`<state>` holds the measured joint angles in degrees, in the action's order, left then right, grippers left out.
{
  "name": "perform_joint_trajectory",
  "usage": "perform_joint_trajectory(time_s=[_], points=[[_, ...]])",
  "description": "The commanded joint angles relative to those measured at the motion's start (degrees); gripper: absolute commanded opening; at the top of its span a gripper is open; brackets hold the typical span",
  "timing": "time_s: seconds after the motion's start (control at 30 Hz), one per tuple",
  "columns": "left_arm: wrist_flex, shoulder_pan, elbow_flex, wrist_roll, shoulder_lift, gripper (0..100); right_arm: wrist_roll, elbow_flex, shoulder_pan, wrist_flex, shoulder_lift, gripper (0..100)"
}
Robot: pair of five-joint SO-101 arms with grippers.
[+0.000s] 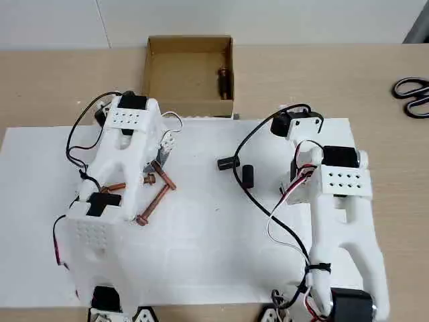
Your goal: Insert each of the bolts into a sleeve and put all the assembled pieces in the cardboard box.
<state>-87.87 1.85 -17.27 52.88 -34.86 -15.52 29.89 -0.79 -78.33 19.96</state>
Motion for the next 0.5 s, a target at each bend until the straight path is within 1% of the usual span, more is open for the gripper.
perform_joint_trajectory(time_s=[0.0,0.2,0.3,0.47], points=[[-1.9,-2.6,-1.9,-0.4,0.5,1,-0.7,-0.4,-0.5,0.5,2.3,0.4],[-12.4,-0.7,-13.8,-0.4,0.5,1,-0.7,-0.4,-0.6,0.2,2.5,0.4],[-12.7,0.9,-18.1,-0.4,1.1,1,-0.7,-2.6,-0.5,-3.0,3.6,0.4],[-12.6,4.5,-19.0,-0.4,9.5,1,-0.7,-6.4,-0.5,-7.2,10.3,0.4]])
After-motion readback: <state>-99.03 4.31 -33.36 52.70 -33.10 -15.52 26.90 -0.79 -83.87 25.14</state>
